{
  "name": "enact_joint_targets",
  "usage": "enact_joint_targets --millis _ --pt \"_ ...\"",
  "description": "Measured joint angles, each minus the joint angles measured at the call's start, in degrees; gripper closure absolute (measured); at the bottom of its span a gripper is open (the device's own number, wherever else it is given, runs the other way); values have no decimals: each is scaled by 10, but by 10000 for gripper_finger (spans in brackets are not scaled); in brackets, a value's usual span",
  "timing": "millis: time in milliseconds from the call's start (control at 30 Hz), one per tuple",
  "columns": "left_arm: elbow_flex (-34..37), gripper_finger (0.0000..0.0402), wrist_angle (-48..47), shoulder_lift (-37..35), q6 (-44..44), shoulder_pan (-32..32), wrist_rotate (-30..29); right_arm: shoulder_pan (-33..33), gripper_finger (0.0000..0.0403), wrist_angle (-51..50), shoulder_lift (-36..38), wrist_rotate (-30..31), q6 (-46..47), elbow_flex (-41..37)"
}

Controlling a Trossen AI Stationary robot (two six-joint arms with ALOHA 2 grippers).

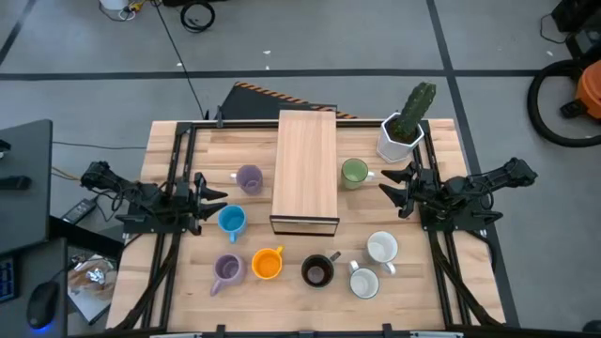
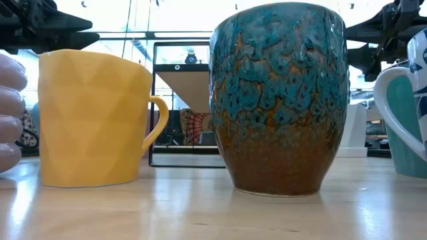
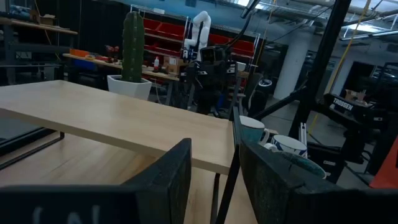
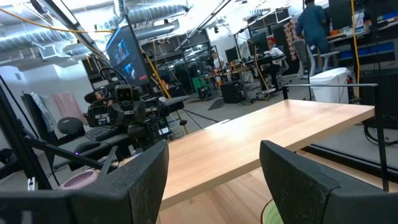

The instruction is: Place coffee mugs

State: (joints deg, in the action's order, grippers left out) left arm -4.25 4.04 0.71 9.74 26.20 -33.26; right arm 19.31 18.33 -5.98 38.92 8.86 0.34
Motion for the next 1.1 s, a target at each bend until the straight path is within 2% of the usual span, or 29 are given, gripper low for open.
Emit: enact_joint_targets --millis 933,1100 --pt "0 260 7 0 6 0 0 0 144 0 0 0 0 0" --pt "0 260 34 0 62 0 0 0 144 21 0 50 -23 0"
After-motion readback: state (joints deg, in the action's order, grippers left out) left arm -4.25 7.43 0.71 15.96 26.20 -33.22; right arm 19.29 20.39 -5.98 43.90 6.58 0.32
